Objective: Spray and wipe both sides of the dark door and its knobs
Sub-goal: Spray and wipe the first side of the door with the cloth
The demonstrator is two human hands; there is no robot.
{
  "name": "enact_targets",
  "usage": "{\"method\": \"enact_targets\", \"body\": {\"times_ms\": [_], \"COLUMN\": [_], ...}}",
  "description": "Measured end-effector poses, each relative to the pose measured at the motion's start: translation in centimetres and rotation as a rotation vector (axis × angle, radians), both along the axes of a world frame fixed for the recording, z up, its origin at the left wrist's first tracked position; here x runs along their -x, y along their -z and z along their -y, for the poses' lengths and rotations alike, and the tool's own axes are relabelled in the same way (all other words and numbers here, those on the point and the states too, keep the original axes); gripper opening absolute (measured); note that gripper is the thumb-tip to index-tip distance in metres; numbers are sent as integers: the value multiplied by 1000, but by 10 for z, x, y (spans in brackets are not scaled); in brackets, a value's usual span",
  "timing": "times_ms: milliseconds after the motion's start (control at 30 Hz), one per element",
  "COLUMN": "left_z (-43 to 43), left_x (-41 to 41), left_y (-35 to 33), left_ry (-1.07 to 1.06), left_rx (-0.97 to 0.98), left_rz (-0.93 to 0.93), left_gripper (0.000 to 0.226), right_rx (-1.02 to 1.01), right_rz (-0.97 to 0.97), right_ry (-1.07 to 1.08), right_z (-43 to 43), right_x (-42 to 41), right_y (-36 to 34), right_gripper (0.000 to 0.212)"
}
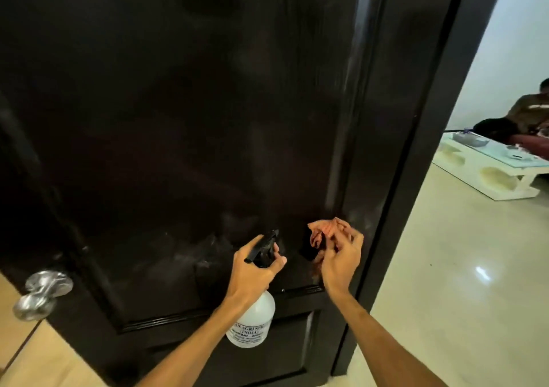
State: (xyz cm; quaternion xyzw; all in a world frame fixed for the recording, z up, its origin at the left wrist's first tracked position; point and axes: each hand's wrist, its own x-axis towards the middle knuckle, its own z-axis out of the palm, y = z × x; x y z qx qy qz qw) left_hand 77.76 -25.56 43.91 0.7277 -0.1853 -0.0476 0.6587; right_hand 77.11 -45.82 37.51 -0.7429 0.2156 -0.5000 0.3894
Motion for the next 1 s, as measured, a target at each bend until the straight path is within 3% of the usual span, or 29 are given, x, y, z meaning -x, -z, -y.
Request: {"method": "enact_targets", "body": {"times_ms": [167,233,333,433,633,700,867,1000], "left_z": [44,57,72,88,111,116,122,122], "left_x": [1,6,10,7,3,3,4,-4], "left_y": [0,5,11,8,11,20,20,18], "left_ry": [67,86,87,94,78,58,109,80], "left_rx": [-35,-52,-68,-91,-183,-197,-118,-100], "left_rz": [-16,-21,-49,-38,-52,-86,-22,-29], "left_gripper": [14,14,14,13,16,34,17,17], "right_rx": [21,-67,-199,-388,-207,-180,-483,-310], "right_rz": [212,234,83,28,254,194,-101,142], "right_ry": [29,103,168,120,29,55,76,69], "right_z": [51,61,57,62,100,98,88,114], "right_x": [-1,0,13,18,5,7,21,9], "right_y": [-83,-75,-17,1,-78,-63,12,-63], "right_gripper": [37,37,39,34,31,32,32,29]}}
